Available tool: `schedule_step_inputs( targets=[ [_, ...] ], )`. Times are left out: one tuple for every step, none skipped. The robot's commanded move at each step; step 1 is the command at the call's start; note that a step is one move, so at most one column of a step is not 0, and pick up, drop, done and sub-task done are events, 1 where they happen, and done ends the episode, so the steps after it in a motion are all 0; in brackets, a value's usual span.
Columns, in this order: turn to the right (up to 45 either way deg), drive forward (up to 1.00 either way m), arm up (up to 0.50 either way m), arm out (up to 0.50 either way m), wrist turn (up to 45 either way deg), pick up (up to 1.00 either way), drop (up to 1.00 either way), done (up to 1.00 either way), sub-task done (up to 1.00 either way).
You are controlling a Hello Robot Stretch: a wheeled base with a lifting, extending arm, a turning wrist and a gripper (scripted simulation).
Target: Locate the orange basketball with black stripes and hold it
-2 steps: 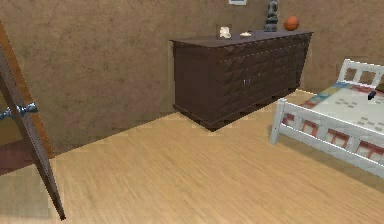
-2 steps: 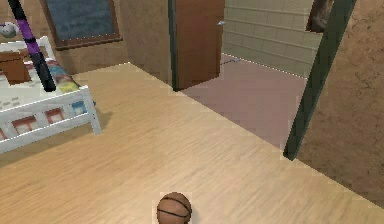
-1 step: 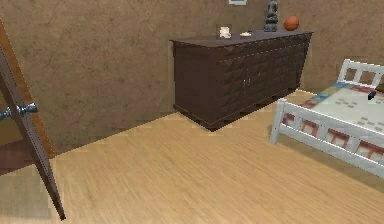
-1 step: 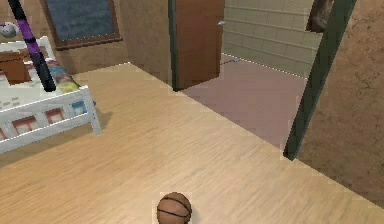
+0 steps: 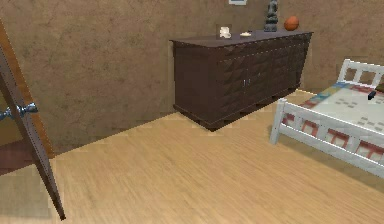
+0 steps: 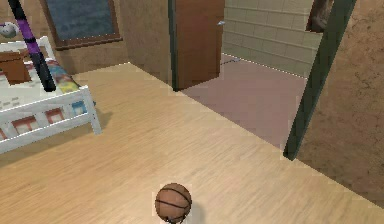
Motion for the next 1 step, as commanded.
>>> schedule_step_inputs(
  targets=[
    [0.0,0.00,0.00,0.00,0.0,0.00,0.00,1.00,0.00]
  ],
)
